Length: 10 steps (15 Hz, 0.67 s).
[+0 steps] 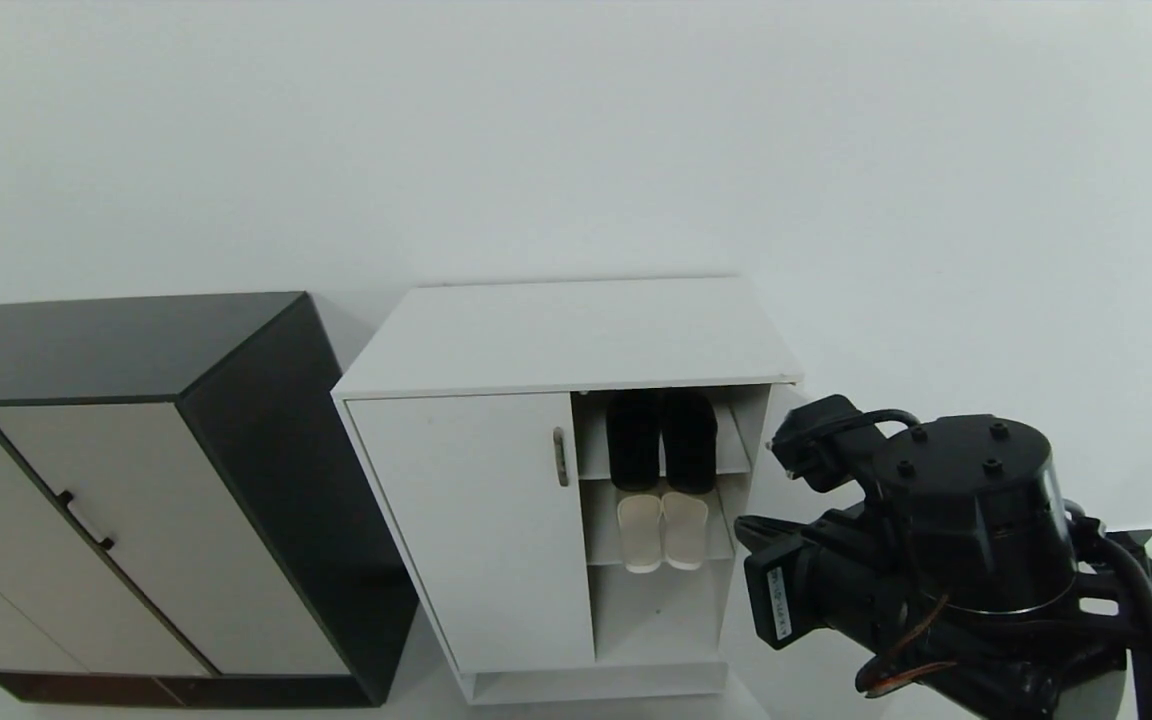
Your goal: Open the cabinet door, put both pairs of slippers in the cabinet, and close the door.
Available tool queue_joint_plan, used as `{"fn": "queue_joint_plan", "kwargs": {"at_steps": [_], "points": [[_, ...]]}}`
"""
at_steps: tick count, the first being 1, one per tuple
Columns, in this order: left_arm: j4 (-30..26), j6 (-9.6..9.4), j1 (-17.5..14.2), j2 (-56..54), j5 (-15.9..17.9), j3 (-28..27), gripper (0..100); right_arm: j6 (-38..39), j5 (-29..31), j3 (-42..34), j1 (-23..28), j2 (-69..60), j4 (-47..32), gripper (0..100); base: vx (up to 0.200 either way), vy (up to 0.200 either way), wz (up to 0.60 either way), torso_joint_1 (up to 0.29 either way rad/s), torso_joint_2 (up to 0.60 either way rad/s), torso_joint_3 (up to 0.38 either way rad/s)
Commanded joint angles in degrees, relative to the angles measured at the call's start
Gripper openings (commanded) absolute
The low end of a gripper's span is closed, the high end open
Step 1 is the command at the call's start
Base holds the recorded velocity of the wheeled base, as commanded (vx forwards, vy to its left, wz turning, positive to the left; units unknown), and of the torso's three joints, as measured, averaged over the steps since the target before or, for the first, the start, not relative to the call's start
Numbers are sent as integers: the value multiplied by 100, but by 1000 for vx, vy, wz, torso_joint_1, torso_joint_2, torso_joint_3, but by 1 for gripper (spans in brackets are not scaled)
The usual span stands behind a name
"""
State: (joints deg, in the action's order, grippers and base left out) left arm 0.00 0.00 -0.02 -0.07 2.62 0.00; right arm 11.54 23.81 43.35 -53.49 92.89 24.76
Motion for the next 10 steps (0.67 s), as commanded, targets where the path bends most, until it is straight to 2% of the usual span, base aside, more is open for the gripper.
{"fn": "queue_joint_plan", "kwargs": {"at_steps": [1,6,8,10], "points": [[0,0,2,7,2,0,0,-3,10,-2,-3,-17,3,0,0,0,-600,32,-61,-32],[0,-18,-6,7,10,0,0,-3,10,42,137,-17,3,0,0,0,-600,11,-11,-6],[0,-26,2,7,10,0,0,-205,10,104,559,-17,134,0,0,0,0,0,0,0],[0,-88,-6,7,19,0,0,-478,-34,112,1043,45,591,0,0,0,0,0,0,0]]}}
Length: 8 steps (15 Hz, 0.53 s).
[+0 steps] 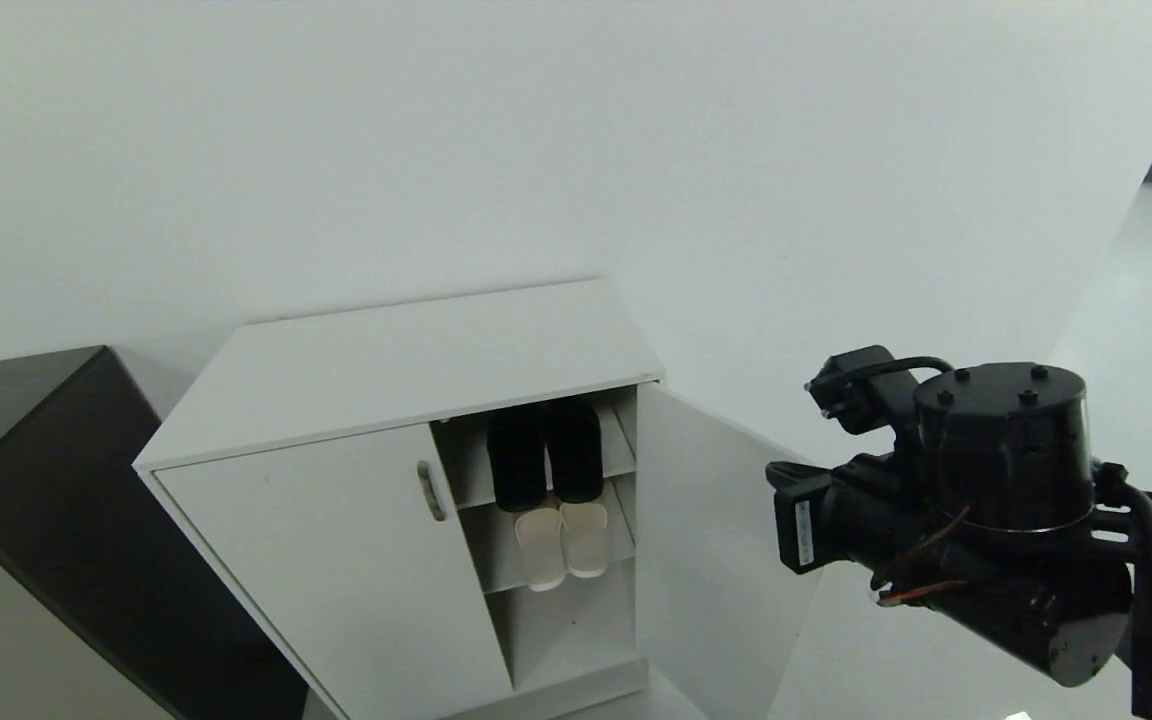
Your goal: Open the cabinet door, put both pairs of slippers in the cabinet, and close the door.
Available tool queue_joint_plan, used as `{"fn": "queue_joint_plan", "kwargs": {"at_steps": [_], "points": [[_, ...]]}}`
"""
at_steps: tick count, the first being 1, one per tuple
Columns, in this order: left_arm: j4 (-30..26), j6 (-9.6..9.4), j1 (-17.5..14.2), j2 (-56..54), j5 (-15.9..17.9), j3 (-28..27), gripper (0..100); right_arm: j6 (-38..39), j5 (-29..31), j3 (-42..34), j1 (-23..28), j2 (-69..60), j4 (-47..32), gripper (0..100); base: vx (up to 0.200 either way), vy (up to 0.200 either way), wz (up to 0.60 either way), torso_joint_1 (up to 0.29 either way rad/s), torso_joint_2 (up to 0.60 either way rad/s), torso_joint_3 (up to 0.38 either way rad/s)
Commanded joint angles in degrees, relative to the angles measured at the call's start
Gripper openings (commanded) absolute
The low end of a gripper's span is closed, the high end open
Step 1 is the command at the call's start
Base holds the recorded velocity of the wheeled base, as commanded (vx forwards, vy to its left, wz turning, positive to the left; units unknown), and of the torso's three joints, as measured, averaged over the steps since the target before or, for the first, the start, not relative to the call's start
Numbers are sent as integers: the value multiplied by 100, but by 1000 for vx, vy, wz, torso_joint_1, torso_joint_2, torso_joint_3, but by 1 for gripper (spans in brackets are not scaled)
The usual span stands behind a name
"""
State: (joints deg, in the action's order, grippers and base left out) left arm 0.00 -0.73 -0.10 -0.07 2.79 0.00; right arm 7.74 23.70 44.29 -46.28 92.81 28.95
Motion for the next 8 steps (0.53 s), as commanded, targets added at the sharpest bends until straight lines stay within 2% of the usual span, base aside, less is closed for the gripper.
{"fn": "queue_joint_plan", "kwargs": {"at_steps": [1,3,4,7,8], "points": [[0,-15,10,7,-15,0,0,-220,-111,45,585,194,330,0,0,0,0,0,0,0],[0,3,10,7,-42,0,0,-291,-269,229,1024,502,568,0,0,0,0,0,0,0],[0,29,1,7,-42,0,0,-291,-445,440,1411,844,647,0,0,0,0,0,0,0],[0,47,1,7,-42,0,0,-291,-709,809,1833,1257,735,0,-200,0,0,9,2,-1],[0,56,10,7,-42,0,0,-291,-726,994,1947,1460,735,0,0,0,0,0,0,0]]}}
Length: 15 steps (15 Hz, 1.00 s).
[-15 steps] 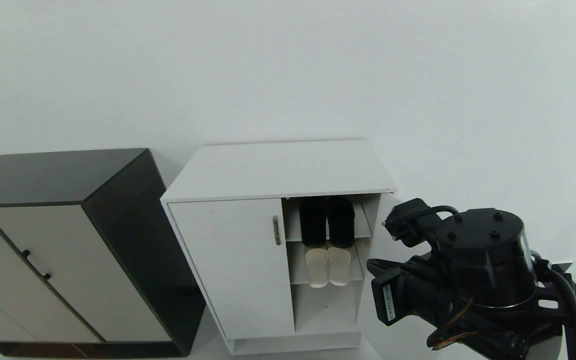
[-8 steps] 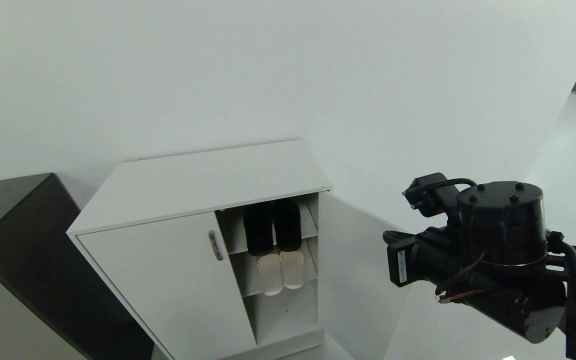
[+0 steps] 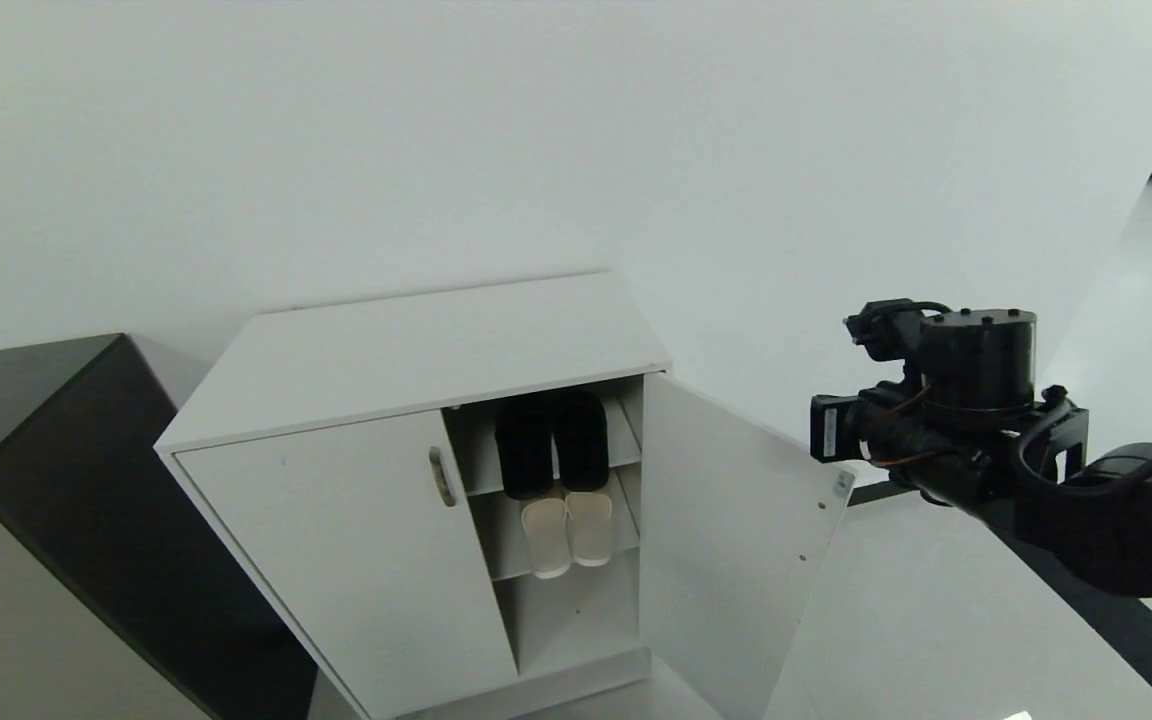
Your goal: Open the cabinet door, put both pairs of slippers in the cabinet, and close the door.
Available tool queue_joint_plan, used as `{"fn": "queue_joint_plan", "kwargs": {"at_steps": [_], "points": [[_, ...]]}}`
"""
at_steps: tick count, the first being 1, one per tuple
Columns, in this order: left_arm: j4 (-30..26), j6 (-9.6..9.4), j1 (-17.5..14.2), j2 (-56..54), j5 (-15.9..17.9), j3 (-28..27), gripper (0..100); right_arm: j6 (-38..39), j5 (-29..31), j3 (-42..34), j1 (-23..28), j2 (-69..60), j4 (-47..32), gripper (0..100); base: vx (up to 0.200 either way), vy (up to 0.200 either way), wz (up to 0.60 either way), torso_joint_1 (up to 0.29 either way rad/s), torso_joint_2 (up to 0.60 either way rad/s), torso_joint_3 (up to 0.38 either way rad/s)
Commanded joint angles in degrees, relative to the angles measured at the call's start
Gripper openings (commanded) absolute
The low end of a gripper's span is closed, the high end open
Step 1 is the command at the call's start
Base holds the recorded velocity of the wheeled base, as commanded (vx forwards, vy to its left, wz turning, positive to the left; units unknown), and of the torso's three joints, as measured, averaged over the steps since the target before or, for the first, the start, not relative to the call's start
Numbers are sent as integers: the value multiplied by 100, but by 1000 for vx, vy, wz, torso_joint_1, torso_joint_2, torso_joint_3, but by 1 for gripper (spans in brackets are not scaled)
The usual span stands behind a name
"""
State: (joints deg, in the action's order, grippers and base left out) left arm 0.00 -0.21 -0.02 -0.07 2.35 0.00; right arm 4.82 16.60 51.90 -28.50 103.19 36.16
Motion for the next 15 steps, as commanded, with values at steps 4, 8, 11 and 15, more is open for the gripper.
{"fn": "queue_joint_plan", "kwargs": {"at_steps": [4,8,11,15], "points": [[0,30,2,7,2,0,0,2,-26,532,363,896,93,0,0,0,0,0,0,0],[0,56,-6,7,-7,0,0,-7,-8,611,372,1186,128,0,0,0,0,0,0,0],[0,73,-6,7,-68,0,0,-16,27,602,363,1256,128,0,0,0,0,0,0,0],[0,73,-6,7,-68,0,0,-7,36,532,213,1229,120,0,0,0,0,0,0,0]]}}
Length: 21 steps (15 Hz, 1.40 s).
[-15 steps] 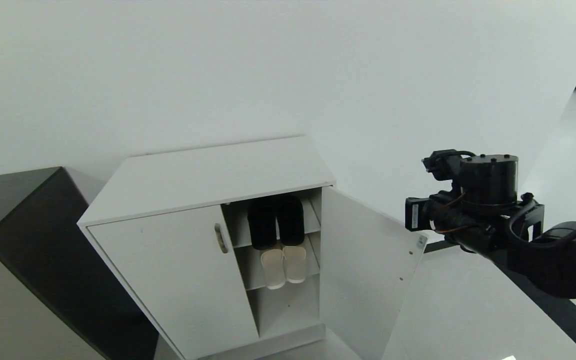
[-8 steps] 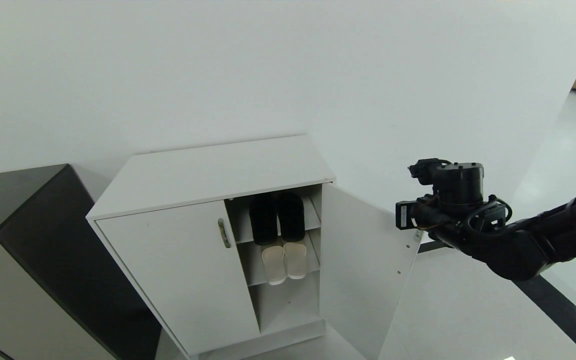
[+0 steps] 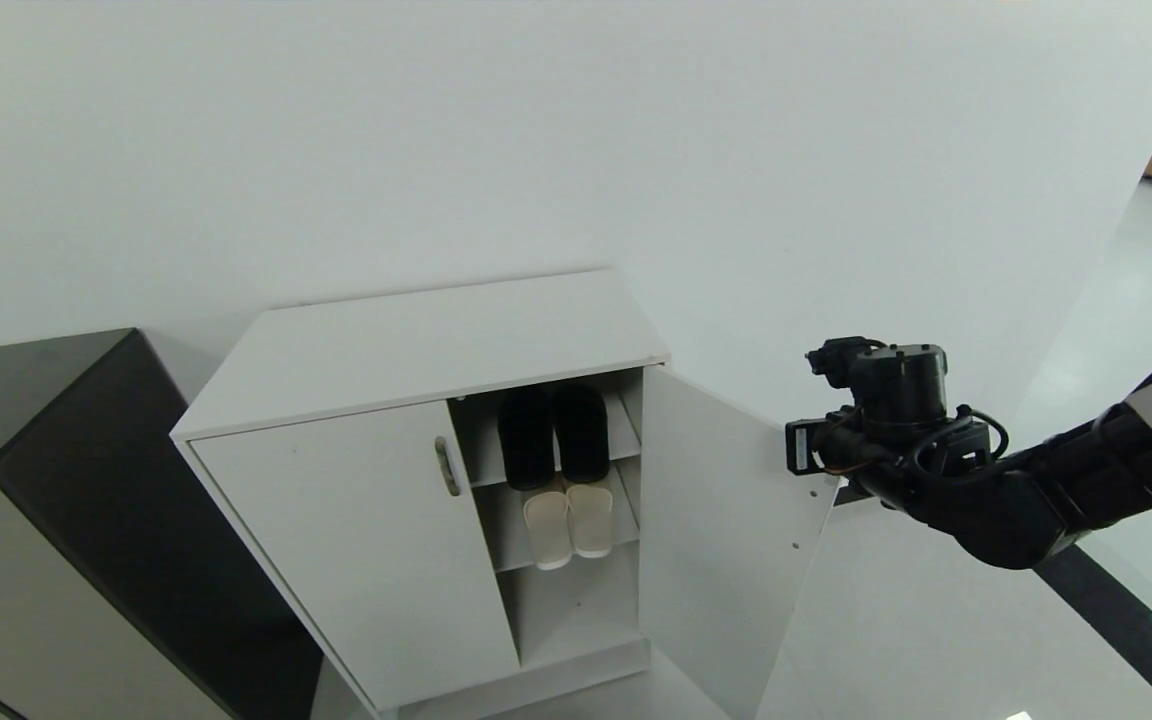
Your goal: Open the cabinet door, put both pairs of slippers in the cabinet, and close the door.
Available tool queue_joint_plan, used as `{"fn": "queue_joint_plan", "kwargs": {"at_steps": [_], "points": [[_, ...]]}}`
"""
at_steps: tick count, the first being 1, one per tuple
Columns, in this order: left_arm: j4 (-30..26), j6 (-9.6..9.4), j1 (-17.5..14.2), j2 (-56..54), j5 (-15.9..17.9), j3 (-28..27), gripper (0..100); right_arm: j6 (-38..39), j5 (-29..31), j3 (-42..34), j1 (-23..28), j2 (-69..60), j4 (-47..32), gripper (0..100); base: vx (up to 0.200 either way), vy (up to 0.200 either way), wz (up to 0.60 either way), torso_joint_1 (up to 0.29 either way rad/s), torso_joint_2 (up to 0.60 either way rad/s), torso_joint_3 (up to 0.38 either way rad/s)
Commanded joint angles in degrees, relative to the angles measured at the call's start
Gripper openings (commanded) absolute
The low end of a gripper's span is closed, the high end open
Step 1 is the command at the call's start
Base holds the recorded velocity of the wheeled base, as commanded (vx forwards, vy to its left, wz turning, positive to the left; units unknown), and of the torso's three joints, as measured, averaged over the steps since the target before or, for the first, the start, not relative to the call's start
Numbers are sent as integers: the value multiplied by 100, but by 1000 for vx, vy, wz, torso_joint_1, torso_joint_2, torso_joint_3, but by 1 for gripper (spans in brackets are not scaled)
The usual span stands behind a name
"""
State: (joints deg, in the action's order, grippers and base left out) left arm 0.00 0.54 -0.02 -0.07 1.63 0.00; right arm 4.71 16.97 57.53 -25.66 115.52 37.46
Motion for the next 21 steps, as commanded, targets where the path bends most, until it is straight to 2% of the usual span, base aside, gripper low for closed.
{"fn": "queue_joint_plan", "kwargs": {"at_steps": [1,8,11,18,21], "points": [[0,8,2,7,4,0,0,13,26,-84,-220,-38,-2,0,0,0,0,0,0,0],[0,34,-6,7,-5,0,0,30,52,-743,-1319,-653,499,0,0,0,0,0,0,0],[0,34,2,7,4,0,0,39,-212,-954,-1345,-732,517,0,0,0,0,0,0,0],[0,34,-6,7,-5,0,0,-172,-212,-1182,-1380,-689,745,0,0,0,0,0,0,0],[9,34,-6,7,-5,0,0,-172,-176,-1191,-1380,-680,736,0,0,0,600,2,2,2]]}}
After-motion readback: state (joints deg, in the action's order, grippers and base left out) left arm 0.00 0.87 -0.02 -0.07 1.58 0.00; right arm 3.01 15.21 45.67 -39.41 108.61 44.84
